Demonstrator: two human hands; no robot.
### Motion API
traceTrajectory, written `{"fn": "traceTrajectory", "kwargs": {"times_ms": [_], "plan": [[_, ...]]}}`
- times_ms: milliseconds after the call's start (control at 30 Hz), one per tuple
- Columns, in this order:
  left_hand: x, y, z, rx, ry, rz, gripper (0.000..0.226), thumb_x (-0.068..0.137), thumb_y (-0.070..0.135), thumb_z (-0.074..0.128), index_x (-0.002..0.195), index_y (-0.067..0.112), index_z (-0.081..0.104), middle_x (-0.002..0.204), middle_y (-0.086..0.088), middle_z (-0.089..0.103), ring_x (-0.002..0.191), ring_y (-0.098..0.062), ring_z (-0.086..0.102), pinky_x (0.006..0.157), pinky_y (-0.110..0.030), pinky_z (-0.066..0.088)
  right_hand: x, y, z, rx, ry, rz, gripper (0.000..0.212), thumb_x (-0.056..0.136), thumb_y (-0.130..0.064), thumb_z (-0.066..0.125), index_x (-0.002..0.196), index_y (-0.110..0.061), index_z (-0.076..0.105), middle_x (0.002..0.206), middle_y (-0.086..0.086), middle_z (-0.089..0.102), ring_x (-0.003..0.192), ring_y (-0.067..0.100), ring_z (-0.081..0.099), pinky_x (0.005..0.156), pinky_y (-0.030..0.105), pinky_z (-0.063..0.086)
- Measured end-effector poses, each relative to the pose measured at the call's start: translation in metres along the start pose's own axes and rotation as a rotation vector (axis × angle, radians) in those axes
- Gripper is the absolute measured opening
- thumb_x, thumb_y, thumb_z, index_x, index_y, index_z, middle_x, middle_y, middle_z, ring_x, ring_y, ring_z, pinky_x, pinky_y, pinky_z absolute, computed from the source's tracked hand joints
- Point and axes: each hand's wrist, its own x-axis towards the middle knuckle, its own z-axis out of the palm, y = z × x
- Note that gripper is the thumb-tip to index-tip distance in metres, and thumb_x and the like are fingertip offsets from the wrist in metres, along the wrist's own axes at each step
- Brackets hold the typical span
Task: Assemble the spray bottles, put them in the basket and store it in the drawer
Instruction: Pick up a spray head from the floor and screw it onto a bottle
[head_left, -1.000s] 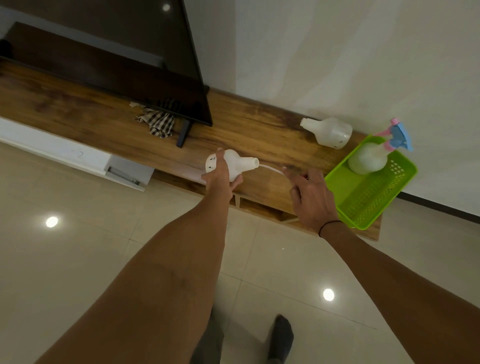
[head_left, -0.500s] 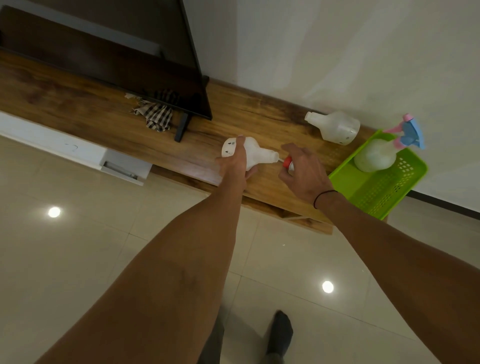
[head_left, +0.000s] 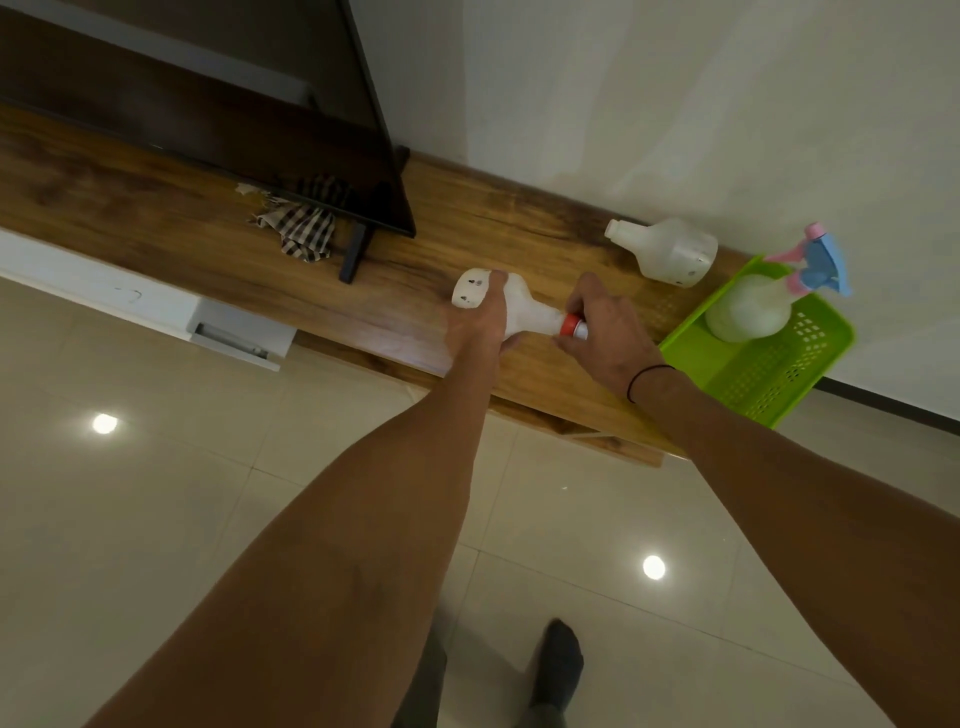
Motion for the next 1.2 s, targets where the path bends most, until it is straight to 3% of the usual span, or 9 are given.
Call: {"fn": "traceTrajectory", "kwargs": {"times_ms": [333, 533, 633, 700, 767, 833, 933, 1033, 1200], "plan": [[0.009, -0.015, 0.007, -0.044, -0.220, -0.138, 0.078, 0.085, 0.058, 0.077, 0.142, 0.016, 0.043, 0.127, -0.018, 0.064, 0.100, -0.039, 0.077, 0.056, -0.036, 0.066, 0.021, 0.007, -0.018, -0.114, -0.156, -0.002, 0.037, 0.081, -0.021, 0.085, 0.095, -0.016, 0.051, 0.093, 0.007, 0.063, 0.082, 0.025, 0.060, 0.060, 0.029, 0.039], [0.019, -0.015, -0.019, -0.296, -0.493, -0.297, 0.046, 0.093, 0.029, 0.077, 0.126, 0.012, 0.050, 0.135, -0.032, 0.053, 0.103, -0.052, 0.074, 0.074, -0.045, 0.068, 0.038, 0.010, -0.037, 0.146, -0.307, 0.137, 0.022, 0.082, -0.026, 0.085, 0.074, -0.012, 0.071, 0.079, 0.015, 0.077, 0.068, 0.022, 0.066, 0.064, 0.032, 0.050], [0.024, -0.014, -0.028, -0.231, -0.570, -0.280, 0.035, 0.098, 0.009, 0.069, 0.128, 0.014, 0.054, 0.138, -0.032, 0.054, 0.116, -0.052, 0.069, 0.073, -0.045, 0.068, 0.034, 0.022, -0.034, 0.312, -0.313, 0.287, 0.031, 0.084, -0.024, 0.084, 0.102, -0.010, 0.063, 0.085, 0.019, 0.078, 0.066, 0.022, 0.060, 0.065, 0.035, 0.047], [0.026, -0.010, -0.031, -0.180, -0.577, -0.235, 0.049, 0.096, 0.001, 0.068, 0.140, 0.016, 0.052, 0.143, -0.028, 0.055, 0.124, -0.049, 0.065, 0.074, -0.047, 0.068, 0.032, 0.027, -0.030, 0.305, -0.326, 0.307, 0.037, 0.086, -0.024, 0.082, 0.113, -0.008, 0.061, 0.088, 0.016, 0.078, 0.066, 0.021, 0.062, 0.065, 0.034, 0.049], [0.029, -0.002, -0.034, -0.181, -0.586, -0.223, 0.062, 0.089, 0.013, 0.081, 0.144, 0.013, 0.052, 0.144, -0.026, 0.058, 0.123, -0.047, 0.067, 0.081, -0.056, 0.065, 0.031, 0.031, -0.028, 0.196, -0.302, 0.226, 0.035, 0.087, -0.027, 0.082, 0.110, -0.004, 0.067, 0.095, 0.014, 0.077, 0.075, 0.022, 0.067, 0.068, 0.033, 0.053], [0.029, 0.009, -0.034, -0.111, -0.583, -0.219, 0.078, 0.077, 0.050, 0.088, 0.139, 0.013, 0.059, 0.131, -0.025, 0.070, 0.113, -0.048, 0.072, 0.085, -0.059, 0.062, 0.028, 0.034, -0.029, 0.096, -0.235, 0.137, 0.035, 0.086, -0.028, 0.082, 0.109, -0.005, 0.068, 0.105, 0.014, 0.071, 0.092, 0.028, 0.066, 0.077, 0.036, 0.054], [0.027, 0.020, -0.023, 0.207, -0.410, -0.140, 0.099, 0.058, 0.081, 0.083, 0.131, 0.016, 0.063, 0.113, -0.018, 0.079, 0.092, -0.034, 0.081, 0.075, -0.046, 0.066, 0.023, 0.034, -0.028, 0.057, -0.206, 0.032, 0.033, 0.086, -0.028, 0.082, 0.106, -0.006, 0.067, 0.101, 0.011, 0.067, 0.096, 0.030, 0.063, 0.081, 0.039, 0.052], [0.029, 0.024, -0.016, 0.199, -0.367, -0.122, 0.091, 0.061, 0.059, 0.095, 0.132, 0.015, 0.060, 0.125, -0.017, 0.071, 0.102, -0.033, 0.078, 0.075, -0.046, 0.066, 0.020, 0.032, -0.028, 0.050, -0.192, 0.013, 0.030, 0.086, -0.027, 0.081, 0.103, -0.008, 0.066, 0.097, 0.006, 0.066, 0.090, 0.024, 0.061, 0.077, 0.034, 0.048], [0.028, 0.031, -0.035, -0.136, -0.708, -0.064, 0.069, 0.086, 0.008, 0.077, 0.149, 0.004, 0.049, 0.152, -0.022, 0.055, 0.140, -0.038, 0.057, 0.098, -0.054, 0.060, 0.013, 0.038, -0.042, 0.514, -0.290, 0.138, 0.026, 0.093, -0.014, 0.075, 0.108, 0.006, 0.068, 0.092, 0.017, 0.074, 0.062, 0.003, 0.068, 0.059, 0.023, 0.051]]}}
